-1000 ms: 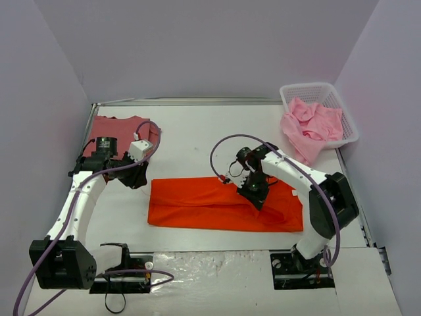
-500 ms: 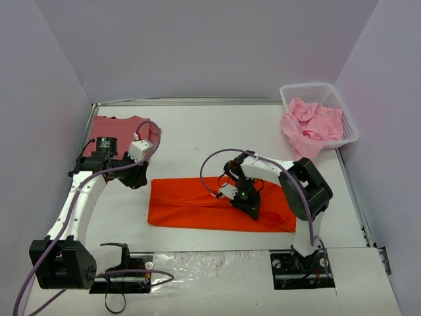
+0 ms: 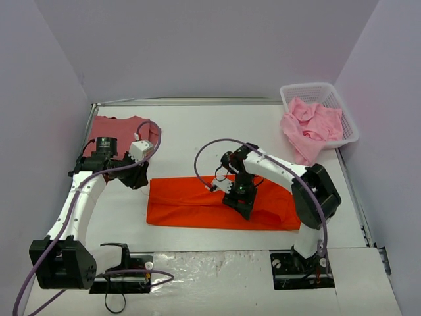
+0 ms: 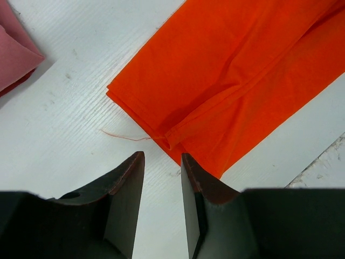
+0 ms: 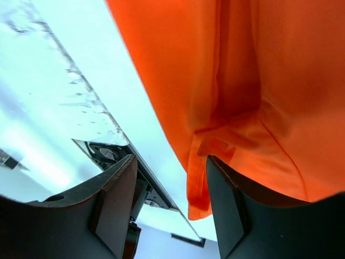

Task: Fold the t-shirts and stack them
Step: Rotate the tshirt 90 degrees

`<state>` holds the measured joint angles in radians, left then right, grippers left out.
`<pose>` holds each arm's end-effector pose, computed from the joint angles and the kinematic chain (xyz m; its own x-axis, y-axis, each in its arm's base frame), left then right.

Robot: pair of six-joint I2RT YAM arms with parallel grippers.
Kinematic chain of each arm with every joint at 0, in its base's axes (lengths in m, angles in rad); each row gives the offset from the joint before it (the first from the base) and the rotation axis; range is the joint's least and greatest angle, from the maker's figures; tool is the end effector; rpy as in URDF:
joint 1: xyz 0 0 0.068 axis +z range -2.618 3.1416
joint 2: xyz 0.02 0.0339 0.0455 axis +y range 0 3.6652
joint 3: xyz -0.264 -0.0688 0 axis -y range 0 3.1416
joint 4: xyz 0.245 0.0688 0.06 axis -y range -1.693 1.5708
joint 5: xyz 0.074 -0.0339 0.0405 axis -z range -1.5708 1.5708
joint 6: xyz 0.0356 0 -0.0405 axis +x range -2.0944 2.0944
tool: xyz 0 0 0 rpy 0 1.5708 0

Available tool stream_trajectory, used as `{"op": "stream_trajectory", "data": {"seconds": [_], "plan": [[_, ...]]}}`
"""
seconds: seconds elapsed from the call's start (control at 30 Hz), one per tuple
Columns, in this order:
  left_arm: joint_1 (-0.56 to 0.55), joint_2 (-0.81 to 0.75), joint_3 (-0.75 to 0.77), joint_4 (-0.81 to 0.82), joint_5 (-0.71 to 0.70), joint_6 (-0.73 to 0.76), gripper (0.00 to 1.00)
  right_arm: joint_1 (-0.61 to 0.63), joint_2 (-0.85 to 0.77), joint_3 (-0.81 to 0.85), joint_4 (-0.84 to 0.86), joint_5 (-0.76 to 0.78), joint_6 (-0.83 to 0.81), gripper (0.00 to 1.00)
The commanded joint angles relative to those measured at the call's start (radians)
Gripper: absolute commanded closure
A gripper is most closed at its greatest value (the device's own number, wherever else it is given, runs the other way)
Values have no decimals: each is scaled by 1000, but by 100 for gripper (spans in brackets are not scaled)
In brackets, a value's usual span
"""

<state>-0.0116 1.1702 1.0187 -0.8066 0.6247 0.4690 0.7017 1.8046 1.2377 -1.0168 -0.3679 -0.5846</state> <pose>0.2272 -0.0235 0.2948 -0.5735 0.3733 -0.7292 0.6781 0.7157 -0.1669 0.2351 0.2155 0.1822 -0.3064 -0.9332 -0.1877 -0.9208 0.2406 0.3070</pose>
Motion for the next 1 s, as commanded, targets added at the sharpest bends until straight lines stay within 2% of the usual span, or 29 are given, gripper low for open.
{"op": "stream_trajectory", "data": {"seconds": [0.0, 0.1, 0.2, 0.27, 0.3, 0.33, 0.4, 0.53, 0.83, 0.97], "plan": [[2, -11, 20, -22, 44, 23, 68, -5, -126, 75, -143, -63, -37, 49], [-16, 6, 37, -34, 49, 37, 68, -28, -169, 100, -161, -78, -47, 44], [-71, 35, 52, -34, 12, 45, 68, -80, -201, 101, -158, -65, -57, 45], [-142, 68, 57, -20, -32, 46, 69, -126, -212, 83, -149, -54, -60, 59], [-163, 80, 60, -14, -71, 45, 69, -175, -217, 79, -151, -57, -73, 71], [-195, 109, 61, 1, -83, 45, 71, -198, -220, 72, -149, -58, -80, 91], [-208, 149, 73, 27, -106, 39, 74, -237, -232, 48, -128, -52, -77, 100], [-208, 213, 99, 115, -157, 29, 79, -269, -249, -9, -63, 36, -31, 100], [-209, 408, 164, 38, -186, 112, 94, -337, -202, -55, 35, 159, 17, 100], [-212, 414, 132, 35, -197, 114, 98, -347, -150, -75, 67, 179, 25, 100]]}}
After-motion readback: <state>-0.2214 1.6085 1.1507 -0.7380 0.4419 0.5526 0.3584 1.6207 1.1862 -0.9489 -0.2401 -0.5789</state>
